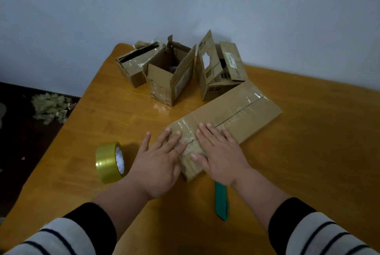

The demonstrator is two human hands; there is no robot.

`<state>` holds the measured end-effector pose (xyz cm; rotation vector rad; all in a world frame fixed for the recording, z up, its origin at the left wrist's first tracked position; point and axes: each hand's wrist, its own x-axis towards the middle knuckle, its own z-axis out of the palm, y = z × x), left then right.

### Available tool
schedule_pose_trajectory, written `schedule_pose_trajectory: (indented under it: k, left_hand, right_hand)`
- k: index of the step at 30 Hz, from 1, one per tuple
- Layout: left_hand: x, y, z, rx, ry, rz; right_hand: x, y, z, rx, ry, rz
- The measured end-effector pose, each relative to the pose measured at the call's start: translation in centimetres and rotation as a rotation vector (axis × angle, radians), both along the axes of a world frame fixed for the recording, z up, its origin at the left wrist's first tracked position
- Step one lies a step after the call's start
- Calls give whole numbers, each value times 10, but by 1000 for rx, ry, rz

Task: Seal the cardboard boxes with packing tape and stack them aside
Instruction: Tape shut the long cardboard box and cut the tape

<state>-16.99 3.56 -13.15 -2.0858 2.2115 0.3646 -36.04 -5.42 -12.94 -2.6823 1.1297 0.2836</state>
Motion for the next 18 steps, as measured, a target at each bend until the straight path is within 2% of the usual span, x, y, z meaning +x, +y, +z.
schedule_pose_trajectory:
  k: [5,10,13,18]
  left_hand:
    - [-10,4,-3,-42,56,83]
    - [1,2,-7,-33,-50,7]
    - [11,-7,3,-77,-69,38]
    - [6,10,-7,-56,38,36]
  right_hand:
    - [6,7,-1,8,-4,-2]
    - [12,5,2,36,7,55]
    - [19,1,10,28,-38,88]
    - [33,21,4,70,-44,189]
